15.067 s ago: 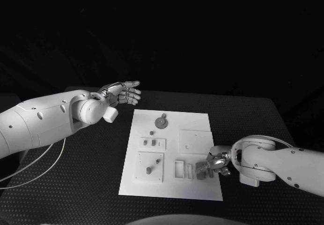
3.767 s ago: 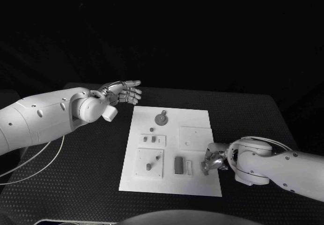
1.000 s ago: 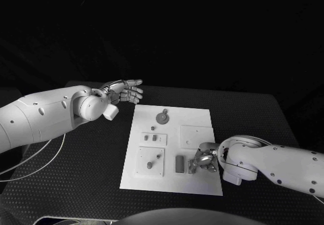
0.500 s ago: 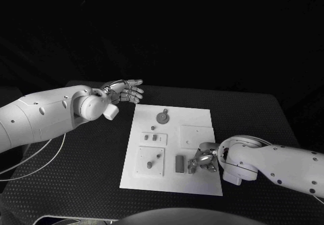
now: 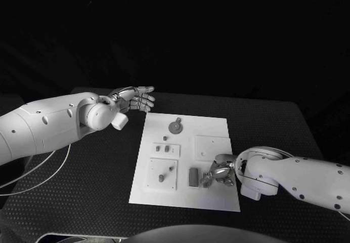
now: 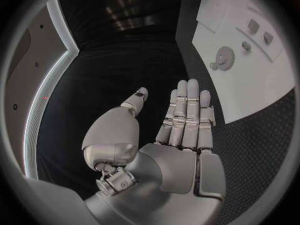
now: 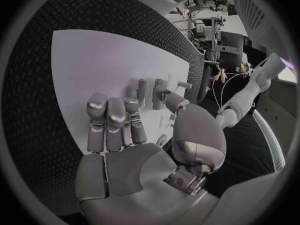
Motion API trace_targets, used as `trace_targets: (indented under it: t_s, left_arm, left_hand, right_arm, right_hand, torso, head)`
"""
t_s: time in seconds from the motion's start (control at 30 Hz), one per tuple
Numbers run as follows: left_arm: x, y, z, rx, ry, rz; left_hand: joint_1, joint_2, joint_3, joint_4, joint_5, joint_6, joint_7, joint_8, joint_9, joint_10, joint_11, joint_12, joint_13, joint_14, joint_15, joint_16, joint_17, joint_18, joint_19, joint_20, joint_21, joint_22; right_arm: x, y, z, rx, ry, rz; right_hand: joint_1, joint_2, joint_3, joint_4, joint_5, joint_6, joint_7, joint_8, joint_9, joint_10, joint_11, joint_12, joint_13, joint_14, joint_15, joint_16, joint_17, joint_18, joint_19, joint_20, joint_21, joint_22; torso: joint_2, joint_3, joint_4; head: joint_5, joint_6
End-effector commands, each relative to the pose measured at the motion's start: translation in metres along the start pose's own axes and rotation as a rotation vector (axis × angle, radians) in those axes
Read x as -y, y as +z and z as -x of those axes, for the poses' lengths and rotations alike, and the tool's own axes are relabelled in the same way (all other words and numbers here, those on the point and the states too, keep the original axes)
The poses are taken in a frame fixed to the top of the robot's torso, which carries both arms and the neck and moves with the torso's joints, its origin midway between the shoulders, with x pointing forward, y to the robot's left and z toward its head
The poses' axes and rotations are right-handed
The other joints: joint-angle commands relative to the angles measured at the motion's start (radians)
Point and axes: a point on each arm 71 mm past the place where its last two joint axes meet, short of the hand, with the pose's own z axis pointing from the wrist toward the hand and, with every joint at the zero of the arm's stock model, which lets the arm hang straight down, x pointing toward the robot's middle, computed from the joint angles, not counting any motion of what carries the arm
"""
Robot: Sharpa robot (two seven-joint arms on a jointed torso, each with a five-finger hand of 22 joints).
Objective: Assemble the parts on the task board
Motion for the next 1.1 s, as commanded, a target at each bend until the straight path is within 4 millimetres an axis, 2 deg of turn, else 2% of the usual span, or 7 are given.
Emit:
trace_targets:
  t_s: [0.03, 0.3, 0.57, 0.67, 0.73, 0.87, 1.1]
  left_arm:
    - [0.0013, 0.0003, -0.0025, -0.018, 0.004, -0.007]
    - [0.0012, 0.0000, -0.0018, -0.017, 0.004, -0.007]
    - [0.0012, 0.0000, -0.0017, -0.017, 0.004, -0.007]
    - [0.0012, 0.0000, -0.0019, -0.017, 0.004, -0.007]
    - [0.0013, 0.0002, -0.0020, -0.018, 0.004, -0.008]
    - [0.0012, 0.0001, -0.0020, -0.017, 0.004, -0.007]
    - [0.0011, -0.0003, -0.0013, -0.015, 0.004, -0.007]
  left_hand:
    - [0.009, 0.000, 0.000, 0.003, 0.000, 0.007, -0.001, -0.005, -0.002, -0.004, -0.003, 0.004, -0.002, -0.008, 0.000, -0.006, 0.002, 0.010, -0.002, 0.002, -0.005, 0.020]
    - [0.009, -0.001, 0.000, 0.003, 0.000, 0.007, -0.001, -0.005, -0.002, -0.005, -0.003, 0.004, -0.002, -0.008, 0.000, -0.006, 0.002, 0.010, -0.002, 0.002, -0.005, 0.020]
    - [0.010, 0.000, 0.000, 0.003, 0.001, 0.007, -0.001, -0.005, -0.002, -0.005, -0.003, 0.004, -0.002, -0.008, 0.000, -0.006, 0.002, 0.010, -0.002, 0.002, -0.005, 0.020]
    - [0.010, 0.000, 0.000, 0.003, 0.001, 0.007, -0.001, -0.005, -0.002, -0.005, -0.003, 0.004, -0.002, -0.008, 0.000, -0.006, 0.002, 0.010, -0.002, 0.002, -0.005, 0.020]
    - [0.010, 0.000, 0.000, 0.003, 0.000, 0.007, -0.001, -0.005, -0.002, -0.005, -0.003, 0.004, -0.002, -0.008, 0.000, -0.006, 0.002, 0.010, -0.002, 0.002, -0.005, 0.020]
    - [0.011, 0.000, 0.000, 0.003, 0.000, 0.007, -0.001, -0.005, -0.002, -0.005, -0.003, 0.004, -0.002, -0.008, 0.000, -0.006, 0.002, 0.010, -0.002, 0.002, -0.005, 0.020]
    - [0.011, 0.000, 0.000, 0.003, 0.000, 0.007, -0.001, -0.005, -0.002, -0.005, -0.003, 0.004, -0.002, -0.008, 0.000, -0.006, 0.002, 0.010, -0.002, 0.002, -0.005, 0.020]
  right_arm:
    - [-0.0062, -0.0006, -0.0031, -0.014, -0.001, 0.045]
    - [-0.0035, -0.0004, -0.0010, -0.007, -0.001, 0.049]
    - [-0.0030, 0.0007, 0.0005, 0.002, -0.017, 0.049]
    - [-0.0029, 0.0014, 0.0018, 0.018, -0.031, 0.044]
    - [-0.0027, 0.0020, 0.0024, 0.023, -0.036, 0.041]
    - [-0.0037, 0.0040, 0.0025, 0.027, -0.044, 0.037]
    - [-0.0031, 0.0072, 0.0017, 0.036, -0.041, 0.031]
  right_hand:
    - [0.013, 0.001, -0.005, 0.000, -0.004, -0.003, 0.000, 0.005, 0.000, -0.002, -0.008, 0.002, 0.000, 0.003, -0.007, -0.004, -0.001, 0.058, -0.002, -0.002, 0.006, -0.001]
    - [0.021, 0.007, -0.007, 0.001, -0.003, -0.003, 0.000, 0.006, 0.001, -0.002, -0.008, 0.002, 0.000, 0.003, -0.007, -0.004, 0.000, 0.058, -0.002, -0.004, 0.006, -0.003]
    - [0.138, 0.060, 0.002, -0.061, -0.005, -0.008, -0.001, 0.013, 0.006, -0.002, -0.008, 0.004, 0.001, 0.000, -0.008, -0.005, 0.000, 0.058, -0.005, -0.012, 0.009, -0.006]
    - [0.169, 0.109, 0.000, -0.083, -0.005, -0.005, -0.002, 0.017, 0.009, -0.001, -0.009, 0.005, 0.001, 0.001, -0.008, -0.002, 0.003, 0.058, -0.006, -0.012, 0.011, -0.006]
    - [0.177, 0.134, -0.013, -0.103, -0.005, -0.003, -0.003, 0.021, 0.010, 0.000, -0.010, 0.004, 0.001, 0.002, -0.008, -0.001, 0.004, 0.058, -0.009, -0.010, 0.013, -0.006]
    - [0.187, 0.154, -0.015, -0.120, -0.005, 0.002, -0.004, 0.025, 0.012, 0.003, -0.011, 0.004, 0.000, 0.006, -0.008, 0.004, 0.008, 0.058, -0.011, -0.008, 0.014, -0.007]
    - [0.187, 0.161, -0.019, -0.129, -0.005, 0.008, -0.007, 0.029, 0.014, 0.007, -0.013, 0.004, -0.001, 0.010, -0.008, 0.008, 0.011, 0.058, -0.011, -0.005, 0.016, -0.007]
  torso:
    - [0.000, 0.0001, -0.0003]
    - [0.000, 0.0005, -0.0001]
    - [0.000, 0.0003, 0.0001]
    - [0.000, -0.0001, 0.0000]
    - [0.000, -0.0004, 0.0000]
    - [0.000, -0.0004, 0.0006]
    - [0.000, -0.0001, 0.0015]
  head:
    - [0.001, 0.000]
    - [0.002, -0.001]
    - [0.002, -0.002]
    - [0.002, -0.002]
    - [0.001, -0.003]
    - [0.001, -0.004]
    - [0.001, -0.005]
